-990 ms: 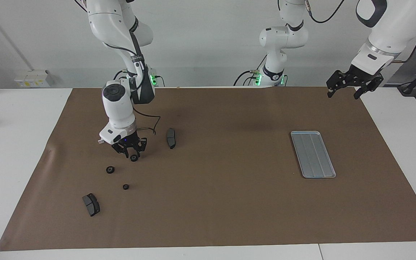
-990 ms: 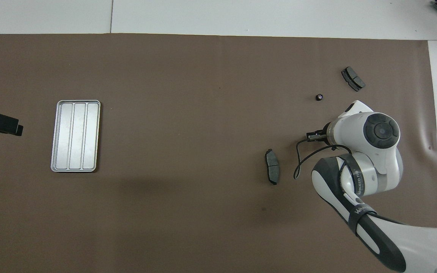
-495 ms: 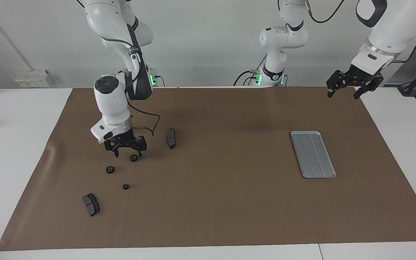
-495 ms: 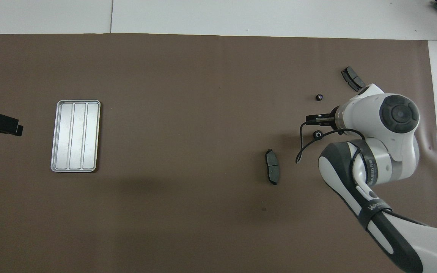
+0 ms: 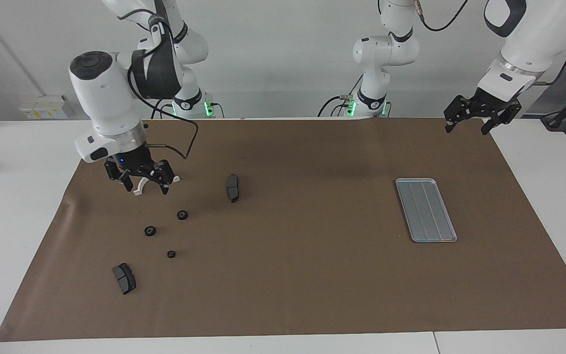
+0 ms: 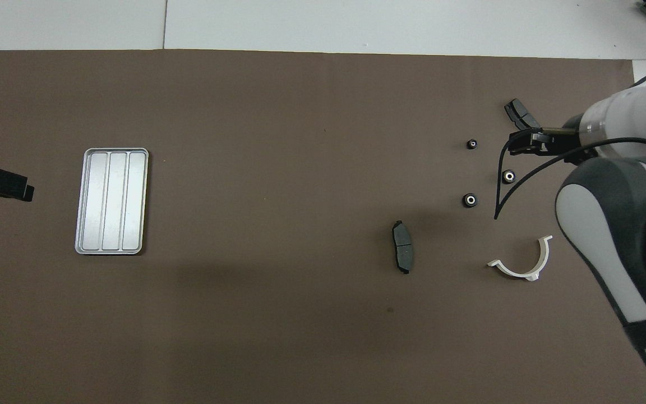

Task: Place bearing gear from tray to pile

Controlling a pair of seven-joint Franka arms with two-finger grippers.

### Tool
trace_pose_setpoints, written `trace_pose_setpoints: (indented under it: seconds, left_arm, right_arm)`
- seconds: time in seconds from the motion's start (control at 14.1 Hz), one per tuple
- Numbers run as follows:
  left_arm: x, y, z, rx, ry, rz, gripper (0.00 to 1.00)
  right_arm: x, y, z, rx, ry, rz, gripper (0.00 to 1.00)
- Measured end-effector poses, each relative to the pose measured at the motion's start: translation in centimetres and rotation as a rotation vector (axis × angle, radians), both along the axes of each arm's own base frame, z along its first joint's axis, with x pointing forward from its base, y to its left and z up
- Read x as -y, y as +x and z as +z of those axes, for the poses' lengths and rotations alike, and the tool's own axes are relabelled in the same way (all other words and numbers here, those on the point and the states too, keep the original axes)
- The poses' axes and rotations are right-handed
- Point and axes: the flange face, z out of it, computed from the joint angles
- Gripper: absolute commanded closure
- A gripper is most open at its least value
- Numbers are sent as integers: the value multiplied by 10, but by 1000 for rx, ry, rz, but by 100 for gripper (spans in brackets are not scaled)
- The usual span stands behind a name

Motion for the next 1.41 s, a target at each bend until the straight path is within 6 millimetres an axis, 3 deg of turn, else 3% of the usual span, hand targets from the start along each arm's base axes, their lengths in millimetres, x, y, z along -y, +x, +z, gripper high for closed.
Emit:
trace_pose_setpoints:
  seconds: [0.21,0.42,0.57,1.2,1.41]
  left_arm:
    - [0,0,0,0,0,0,0]
    - [0,0,0,0,0,0,0]
    - [0,0,0,0,0,0,0]
    - [0,0,0,0,0,0,0]
    - [0,0,0,0,0,0,0]
  right_arm:
    - [35,-26,40,-38,4,-32,0]
    - [58,-53,77,-121,3,30,0]
    - [57,-63,81,-156,6,37,0]
    - [50,-63,78,-162,6,28,0]
    - [38,-62,79,-157,3,52,0]
